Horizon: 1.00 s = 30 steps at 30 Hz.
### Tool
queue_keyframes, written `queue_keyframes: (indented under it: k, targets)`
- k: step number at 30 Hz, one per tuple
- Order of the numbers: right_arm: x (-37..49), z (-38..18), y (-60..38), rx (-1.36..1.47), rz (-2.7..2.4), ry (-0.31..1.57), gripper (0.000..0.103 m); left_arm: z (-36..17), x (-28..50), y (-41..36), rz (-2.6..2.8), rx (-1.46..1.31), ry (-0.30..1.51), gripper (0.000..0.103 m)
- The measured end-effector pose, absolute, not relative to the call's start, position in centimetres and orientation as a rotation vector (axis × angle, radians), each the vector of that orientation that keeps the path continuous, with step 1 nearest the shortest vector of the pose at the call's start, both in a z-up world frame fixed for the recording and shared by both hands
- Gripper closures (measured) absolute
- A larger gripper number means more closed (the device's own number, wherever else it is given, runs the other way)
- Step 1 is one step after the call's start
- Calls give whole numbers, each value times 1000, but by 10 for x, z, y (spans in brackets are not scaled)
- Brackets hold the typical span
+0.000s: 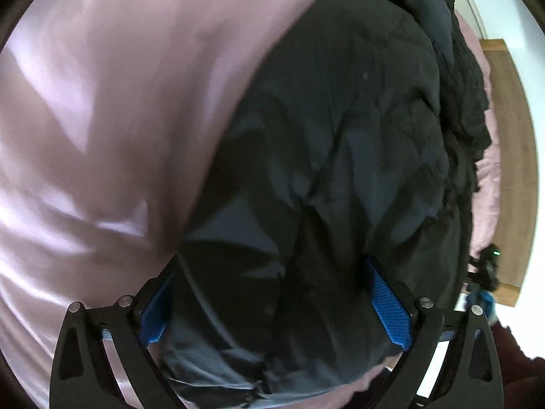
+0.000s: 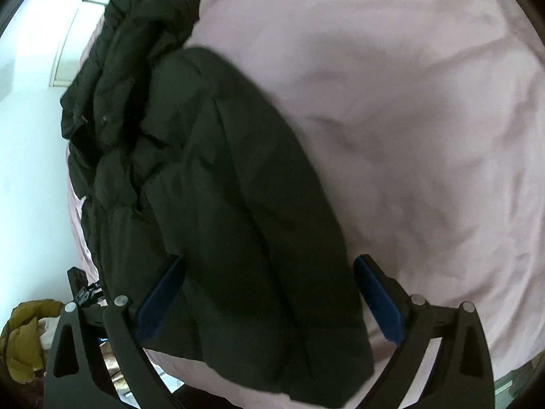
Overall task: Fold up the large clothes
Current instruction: 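Grasp the coat hem with both grippers and lift it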
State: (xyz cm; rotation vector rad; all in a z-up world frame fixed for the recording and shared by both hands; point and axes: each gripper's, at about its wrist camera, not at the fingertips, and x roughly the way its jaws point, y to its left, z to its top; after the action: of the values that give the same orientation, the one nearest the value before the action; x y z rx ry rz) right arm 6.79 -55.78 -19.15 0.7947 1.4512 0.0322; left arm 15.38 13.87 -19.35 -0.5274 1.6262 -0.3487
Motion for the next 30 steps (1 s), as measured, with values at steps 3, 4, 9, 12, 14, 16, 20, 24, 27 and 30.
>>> queue_keyframes:
  k: [3,4,9,12,14,16,20,24,27,30]
  targets:
    - [71,-205,-550,803,52,1492,3,-196,146,140,-363,-566,1632,5]
    - [71,-209,-546,812,63,1505,3,-197,144,139,-364,-572,1632,5]
    - [72,-219,-534,806,100,1561,3,-194,135,131,-388,-586,1629,8]
    - [74,-217,-528,777,112,1572,4,-191,137,121,-389,-586,1617,16]
    - [75,-215,-525,763,119,1577,13,-189,139,121,-388,-595,1611,23]
    - [76,-214,-522,758,122,1576,26,-188,140,118,-389,-591,1612,33]
    - [77,-209,-518,751,163,1576,42,-184,139,117,-398,-586,1617,42]
    - [76,-213,-508,730,206,1615,43,-184,139,112,-390,-583,1621,45]
    - [76,-215,-507,734,217,1627,43,-183,138,108,-388,-582,1621,50]
    - [75,-213,-505,726,223,1626,52,-181,136,102,-396,-578,1622,59]
